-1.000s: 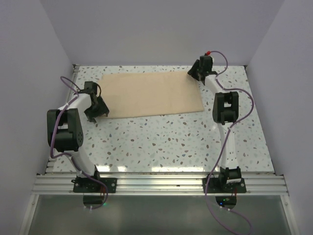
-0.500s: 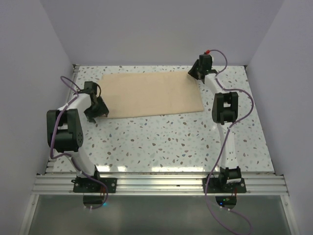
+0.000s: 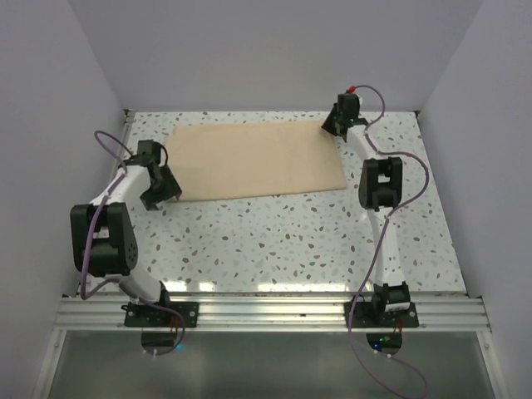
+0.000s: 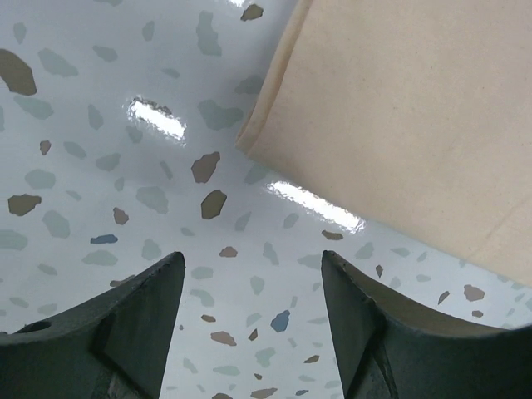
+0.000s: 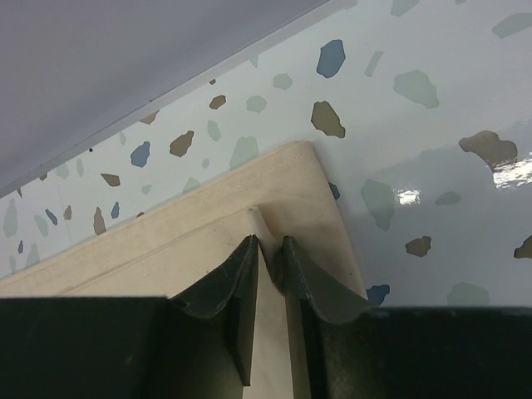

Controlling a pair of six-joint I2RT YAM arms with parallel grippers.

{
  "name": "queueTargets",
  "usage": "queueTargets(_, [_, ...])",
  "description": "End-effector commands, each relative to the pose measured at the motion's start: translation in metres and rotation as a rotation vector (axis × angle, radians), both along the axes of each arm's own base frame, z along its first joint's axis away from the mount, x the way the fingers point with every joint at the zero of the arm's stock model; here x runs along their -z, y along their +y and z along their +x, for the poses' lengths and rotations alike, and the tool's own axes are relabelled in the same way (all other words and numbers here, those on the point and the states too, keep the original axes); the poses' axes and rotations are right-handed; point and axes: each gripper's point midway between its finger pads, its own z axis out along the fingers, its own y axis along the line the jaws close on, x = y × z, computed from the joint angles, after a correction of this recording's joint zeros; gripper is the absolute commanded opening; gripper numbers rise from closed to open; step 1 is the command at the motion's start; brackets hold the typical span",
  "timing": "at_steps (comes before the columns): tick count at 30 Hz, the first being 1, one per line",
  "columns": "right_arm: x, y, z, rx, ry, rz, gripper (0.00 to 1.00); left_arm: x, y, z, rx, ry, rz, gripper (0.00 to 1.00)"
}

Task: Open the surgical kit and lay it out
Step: Open the surgical kit at the center of the board.

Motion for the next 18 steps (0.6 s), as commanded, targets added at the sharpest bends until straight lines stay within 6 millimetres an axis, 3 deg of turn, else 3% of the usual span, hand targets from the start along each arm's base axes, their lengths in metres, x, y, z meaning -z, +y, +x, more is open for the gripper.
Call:
queueTargets(1, [0.010, -0.003, -0.002, -0.004, 0.030, -0.048, 0.21, -0.012, 0.001, -0.014, 0.009, -0.014, 0.020, 0.71])
queueTargets(4, [0.016, -0.003, -0.005, -0.012, 0.046, -0.057, 0.02, -0.020, 0.001, -0.021, 0.009, -0.030, 0.021, 0.72])
queueTargets(7, [0.019, -0.004, -0.008, -0.017, 0.058, -0.061, 0.00, -0.035, 0.002, -0.023, 0.013, -0.061, 0.032, 0.73])
queueTargets(10, [0.007, -0.003, -0.011, -0.027, 0.054, -0.064, 0.00, -0.056, 0.004, -0.021, 0.021, -0.105, 0.049, 0.75])
queueTargets(15, [-0.043, 0.005, -0.022, -0.064, 0.006, -0.085, 0.00, -0.096, 0.003, -0.015, 0.041, -0.213, 0.051, 0.87])
queueTargets(16, [-0.074, 0.008, -0.025, -0.071, -0.031, -0.088, 0.00, -0.103, 0.002, -0.013, 0.047, -0.233, 0.049, 0.89])
queueTargets(18, [-0.090, 0.017, -0.040, -0.100, -0.024, -0.099, 0.00, -0.113, -0.001, -0.016, 0.060, -0.261, 0.040, 0.89])
